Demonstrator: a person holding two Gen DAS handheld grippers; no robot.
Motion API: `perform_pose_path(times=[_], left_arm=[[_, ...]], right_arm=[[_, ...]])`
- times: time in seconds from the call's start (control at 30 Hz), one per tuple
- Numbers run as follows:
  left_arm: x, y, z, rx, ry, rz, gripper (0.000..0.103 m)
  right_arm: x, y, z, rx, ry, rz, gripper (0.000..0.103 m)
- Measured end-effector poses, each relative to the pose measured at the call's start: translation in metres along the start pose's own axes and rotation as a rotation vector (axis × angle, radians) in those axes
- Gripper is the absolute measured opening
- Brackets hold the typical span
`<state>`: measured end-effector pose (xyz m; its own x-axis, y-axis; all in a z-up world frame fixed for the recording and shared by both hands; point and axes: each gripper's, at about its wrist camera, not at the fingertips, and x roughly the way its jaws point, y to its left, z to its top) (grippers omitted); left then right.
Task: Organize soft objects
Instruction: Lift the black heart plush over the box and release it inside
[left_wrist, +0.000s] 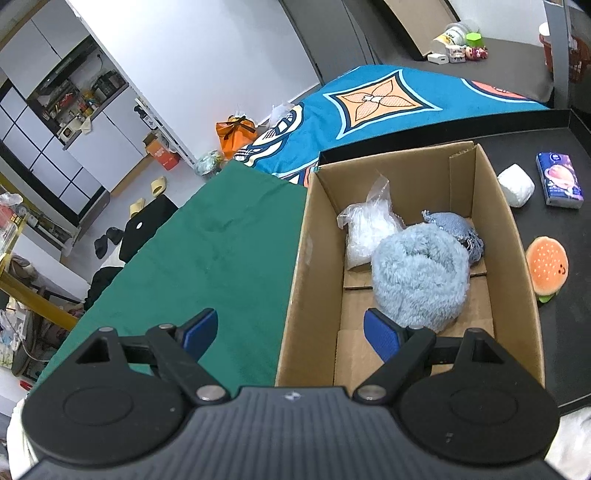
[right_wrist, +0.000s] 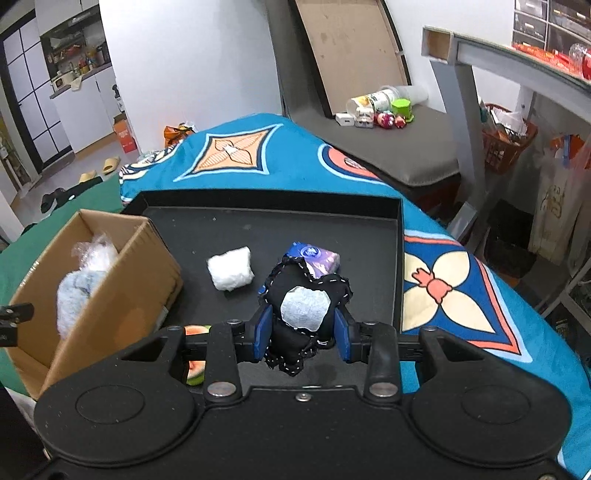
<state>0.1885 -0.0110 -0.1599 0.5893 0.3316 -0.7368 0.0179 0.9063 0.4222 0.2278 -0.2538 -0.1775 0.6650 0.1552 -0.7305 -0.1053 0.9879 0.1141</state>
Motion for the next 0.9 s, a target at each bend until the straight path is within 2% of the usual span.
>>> perform_pose_path(times=[0.47, 0.67, 0.9], left_arm=[[0.005, 0.014, -0.004, -0.068, 0.004, -0.059, 0.08], [0.013, 0.021, -0.007, -0.097, 0.035, -0.083, 0.071], [0.02, 0.026, -0.01, -0.119, 0.065, -0.117, 0.052]], right_arm=[[-0.019, 0.052, 0.026, -0.071, -0.038, 0.054, 0.035], [-0.021, 0.079, 0.035, -0.097, -0.042, 0.081, 0.036], [-0.019, 0.107, 0.041, -0.123, -0.023, 0.106, 0.036]])
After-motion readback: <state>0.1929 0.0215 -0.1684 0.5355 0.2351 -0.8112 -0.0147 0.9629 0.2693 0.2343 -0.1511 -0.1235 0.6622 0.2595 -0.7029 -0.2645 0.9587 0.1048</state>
